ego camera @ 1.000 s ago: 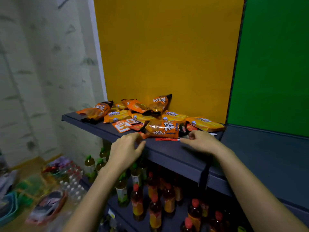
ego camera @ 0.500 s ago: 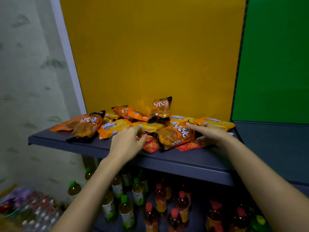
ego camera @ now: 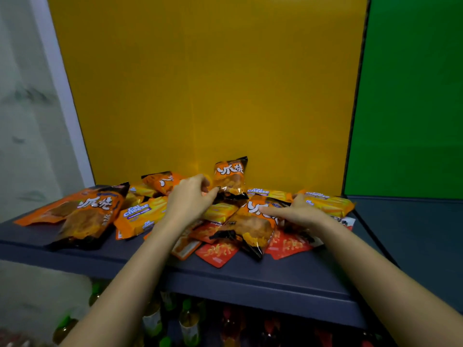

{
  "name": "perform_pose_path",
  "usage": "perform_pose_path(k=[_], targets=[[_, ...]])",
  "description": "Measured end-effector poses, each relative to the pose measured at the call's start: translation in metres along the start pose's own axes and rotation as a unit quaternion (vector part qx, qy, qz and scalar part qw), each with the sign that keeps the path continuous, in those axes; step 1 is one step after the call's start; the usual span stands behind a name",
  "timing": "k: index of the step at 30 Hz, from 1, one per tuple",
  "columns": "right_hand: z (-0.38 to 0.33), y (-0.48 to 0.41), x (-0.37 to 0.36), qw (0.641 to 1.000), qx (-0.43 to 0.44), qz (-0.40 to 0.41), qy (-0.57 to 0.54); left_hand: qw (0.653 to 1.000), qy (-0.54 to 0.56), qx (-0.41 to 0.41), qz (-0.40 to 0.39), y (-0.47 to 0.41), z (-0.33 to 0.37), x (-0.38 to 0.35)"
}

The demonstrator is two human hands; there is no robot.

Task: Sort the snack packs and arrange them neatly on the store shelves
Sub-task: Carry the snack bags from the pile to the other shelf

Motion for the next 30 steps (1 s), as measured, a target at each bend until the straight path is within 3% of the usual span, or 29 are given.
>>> perform_pose_path(k=[11,17,23,30], targets=[[0.014,-0.021,0.005,0.999,0.009,0.001,-0.034,0.974,0.069,0.135,-0.169,-0.080,0.001,-0.062],[0.015,-0.016,0.013,0.995,0.010,-0.002,-0.100,0.930,0.224,0.190,-0.221,-0.116,-0.026,-0.100],[0.012,-0.014,0.024,0.985,0.008,0.097,-0.140,0.898,0.319,0.227,-0.202,-0.106,-0.010,-0.083],[0.007,-0.014,0.020,0.972,-0.009,0.082,-0.218,0.870,0.420,0.183,-0.180,-0.111,-0.015,-0.075]])
Point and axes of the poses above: each hand's wrist, its own y-axis away from the middle knuckle, its own x-axis out of the back of the hand, z = x × y, the point moved 2 cm from there along -y, towards the middle knuckle, and after that the axes turned 3 degrees about y, right-handed, at the moved point
